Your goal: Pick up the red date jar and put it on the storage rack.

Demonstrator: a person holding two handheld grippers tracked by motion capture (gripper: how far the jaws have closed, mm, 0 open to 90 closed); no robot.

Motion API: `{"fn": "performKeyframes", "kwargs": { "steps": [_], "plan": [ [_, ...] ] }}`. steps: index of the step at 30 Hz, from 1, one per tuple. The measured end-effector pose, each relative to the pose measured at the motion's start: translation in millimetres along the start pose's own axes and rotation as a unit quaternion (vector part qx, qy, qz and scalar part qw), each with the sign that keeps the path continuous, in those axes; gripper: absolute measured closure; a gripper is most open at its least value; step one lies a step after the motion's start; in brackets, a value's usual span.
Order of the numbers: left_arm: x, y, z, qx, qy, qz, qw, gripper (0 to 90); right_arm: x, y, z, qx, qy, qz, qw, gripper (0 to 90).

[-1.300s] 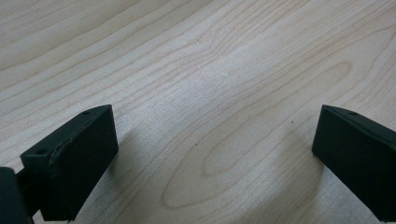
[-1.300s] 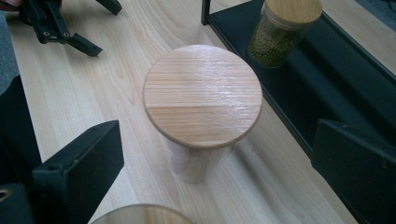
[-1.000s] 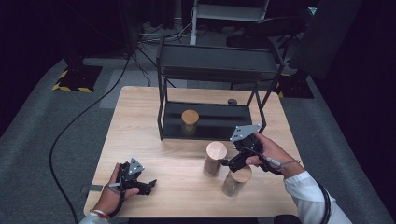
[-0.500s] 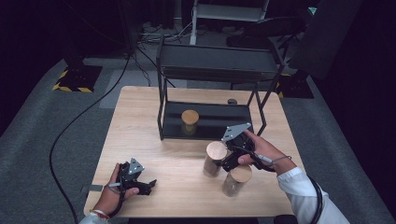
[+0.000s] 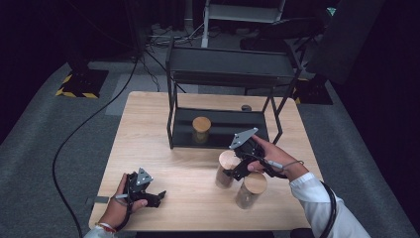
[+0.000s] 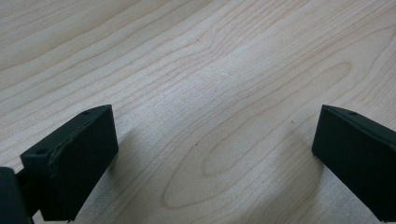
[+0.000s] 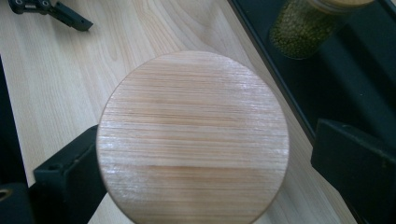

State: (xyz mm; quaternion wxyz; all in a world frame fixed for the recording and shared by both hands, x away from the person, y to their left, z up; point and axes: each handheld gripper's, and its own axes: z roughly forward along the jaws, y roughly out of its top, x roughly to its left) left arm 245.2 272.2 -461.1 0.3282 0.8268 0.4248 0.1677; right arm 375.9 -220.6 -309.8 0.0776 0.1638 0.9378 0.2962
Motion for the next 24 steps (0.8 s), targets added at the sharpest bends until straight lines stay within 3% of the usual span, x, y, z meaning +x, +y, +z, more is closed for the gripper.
{"fn": "performKeyframes", "kwargs": {
  "steps": [4,11,16,24],
  "plan": [
    [0.1,0.0,0.0,0.000,0.000,0.000,1.0000,0.0,0.1,5.1,4.0,0.012,0.001,-0.011,0.9999,4.7],
    [0.1,0.0,0.0,0.000,0.000,0.000,1.0000,0.0,-8.7,13.7,7.6,0.028,0.027,-0.020,0.9990,9.3],
    [0.0,0.0,0.0,0.000,0.000,0.000,1.0000,0.0,-13.2,22.5,13.2,0.048,0.040,-0.014,0.9980,14.4],
    [0.2,0.0,0.0,0.000,0.000,0.000,1.0000,0.0,-7.1,26.9,11.4,0.054,0.036,-0.031,0.9974,23.0]
  ]
}}
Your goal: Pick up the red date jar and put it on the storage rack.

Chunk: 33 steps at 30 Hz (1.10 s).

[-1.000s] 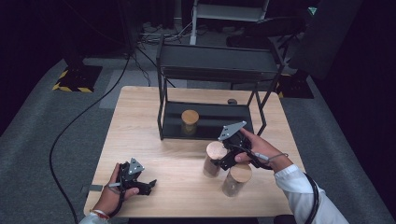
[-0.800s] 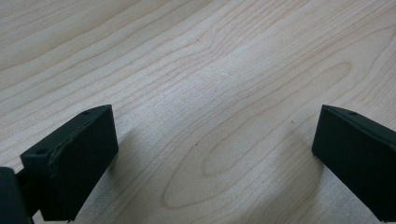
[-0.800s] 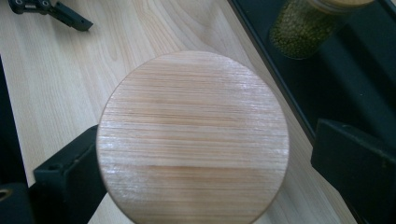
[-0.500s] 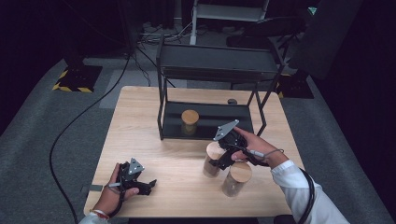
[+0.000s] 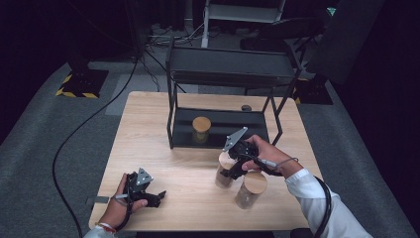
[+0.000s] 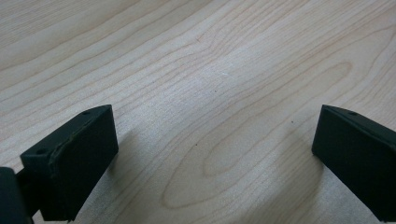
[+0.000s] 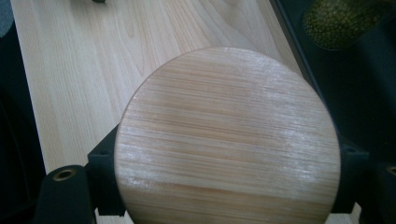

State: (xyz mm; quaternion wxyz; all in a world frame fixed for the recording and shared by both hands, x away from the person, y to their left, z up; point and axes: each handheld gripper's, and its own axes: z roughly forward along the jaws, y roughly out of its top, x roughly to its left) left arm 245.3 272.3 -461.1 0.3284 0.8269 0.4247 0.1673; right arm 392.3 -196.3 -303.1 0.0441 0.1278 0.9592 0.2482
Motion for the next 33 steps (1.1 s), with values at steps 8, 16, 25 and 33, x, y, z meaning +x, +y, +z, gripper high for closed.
{"fn": "performKeyframes", "kwargs": {
  "steps": [8,16,25,33],
  "plan": [
    [0.2,-0.1,0.1,-0.001,0.000,0.001,1.0000,0.0,0.4,-0.1,-0.4,-0.001,-0.001,-0.010,1.0000,23.3],
    [0.2,-0.1,0.1,-0.001,0.000,0.001,1.0000,0.0,4.5,1.7,-0.2,-0.002,-0.005,-0.013,0.9999,23.3],
    [0.3,0.0,0.1,0.000,0.000,0.001,1.0000,0.0,3.1,1.3,-0.5,-0.002,-0.005,-0.010,0.9999,23.3],
    [0.3,0.0,0.1,0.000,0.000,0.001,1.0000,0.0,3.2,-0.2,-1.0,-0.006,-0.004,-0.010,0.9999,23.4]
  ]
}}
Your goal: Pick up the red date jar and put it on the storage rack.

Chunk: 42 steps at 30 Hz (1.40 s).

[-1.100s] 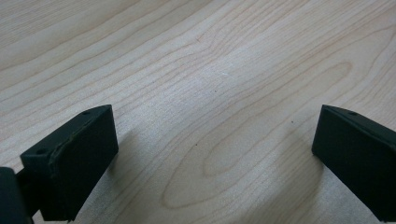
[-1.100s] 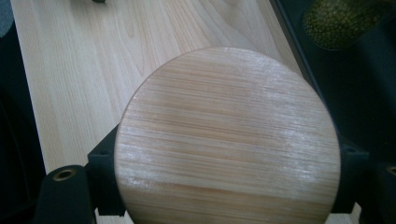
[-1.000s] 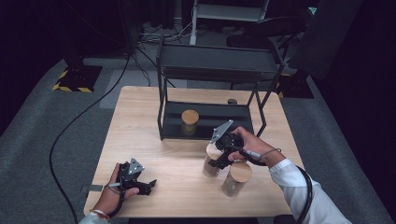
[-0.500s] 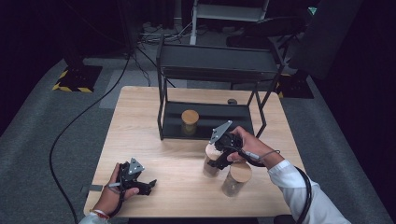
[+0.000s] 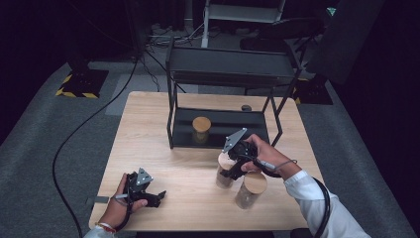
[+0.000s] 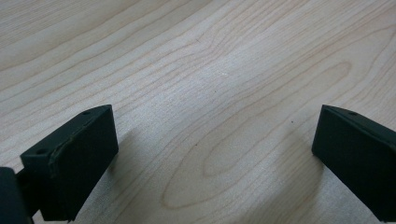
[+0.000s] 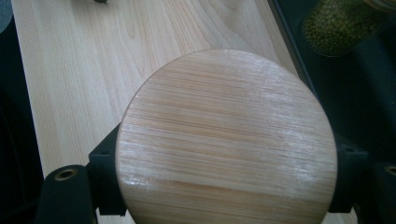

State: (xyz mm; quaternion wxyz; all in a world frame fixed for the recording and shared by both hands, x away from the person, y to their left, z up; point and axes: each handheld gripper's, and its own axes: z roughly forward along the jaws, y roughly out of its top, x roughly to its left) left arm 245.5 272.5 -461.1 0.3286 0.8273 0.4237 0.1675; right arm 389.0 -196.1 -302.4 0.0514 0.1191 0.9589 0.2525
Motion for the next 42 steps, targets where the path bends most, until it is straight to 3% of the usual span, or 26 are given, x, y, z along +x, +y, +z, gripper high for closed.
{"fn": "performKeyframes", "kwargs": {
  "steps": [22,26,35,42],
  "plan": [
    [-0.1,-0.1,0.0,0.000,0.000,0.000,1.0000,0.0,-8.4,0.4,-18.9,-0.027,-0.027,0.026,0.9989,23.4],
    [-0.1,-0.1,0.0,0.000,0.000,0.000,1.0000,0.0,-10.9,3.7,-24.3,-0.033,-0.042,0.033,0.9980,23.4],
    [-0.1,-0.1,0.0,0.000,0.000,0.000,1.0000,0.0,-24.0,15.8,-26.3,-0.027,-0.058,0.044,0.9970,23.4],
    [-0.1,-0.1,0.0,0.000,0.000,0.000,1.0000,0.0,-34.4,16.8,-28.8,-0.041,-0.069,0.059,0.9950,23.4]
  ]
}}
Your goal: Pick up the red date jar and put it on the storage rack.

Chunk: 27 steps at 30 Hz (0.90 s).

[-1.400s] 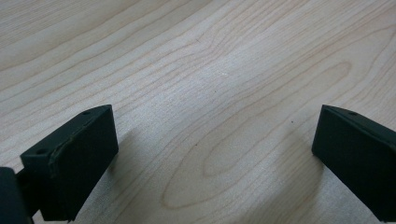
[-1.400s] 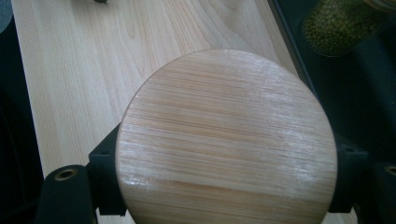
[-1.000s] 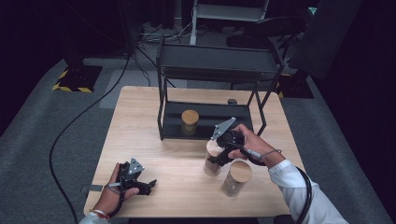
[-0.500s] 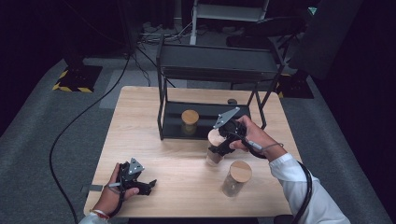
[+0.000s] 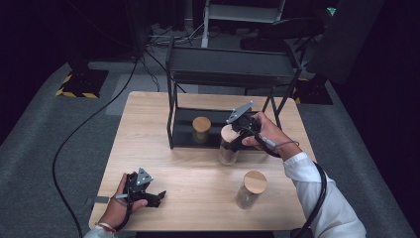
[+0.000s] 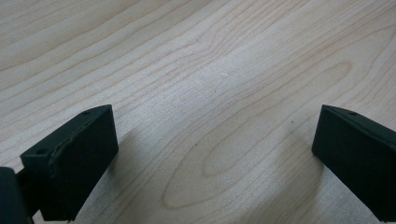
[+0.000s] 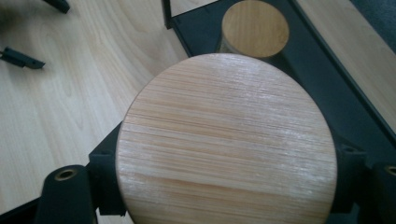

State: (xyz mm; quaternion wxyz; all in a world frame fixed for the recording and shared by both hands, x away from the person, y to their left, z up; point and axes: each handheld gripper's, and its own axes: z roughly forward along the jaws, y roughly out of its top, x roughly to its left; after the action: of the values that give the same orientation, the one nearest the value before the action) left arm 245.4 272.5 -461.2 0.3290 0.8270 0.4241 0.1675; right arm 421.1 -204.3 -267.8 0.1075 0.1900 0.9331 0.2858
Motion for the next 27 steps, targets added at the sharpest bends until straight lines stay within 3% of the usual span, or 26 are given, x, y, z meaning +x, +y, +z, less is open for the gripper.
{"fn": "performKeyframes", "kwargs": {
  "steps": [27],
  "plan": [
    [0.1,0.1,0.0,0.000,0.000,0.001,1.0000,0.0,-33.8,12.6,21.5,-0.010,-0.029,0.055,0.9980,23.4]
  ]
}}
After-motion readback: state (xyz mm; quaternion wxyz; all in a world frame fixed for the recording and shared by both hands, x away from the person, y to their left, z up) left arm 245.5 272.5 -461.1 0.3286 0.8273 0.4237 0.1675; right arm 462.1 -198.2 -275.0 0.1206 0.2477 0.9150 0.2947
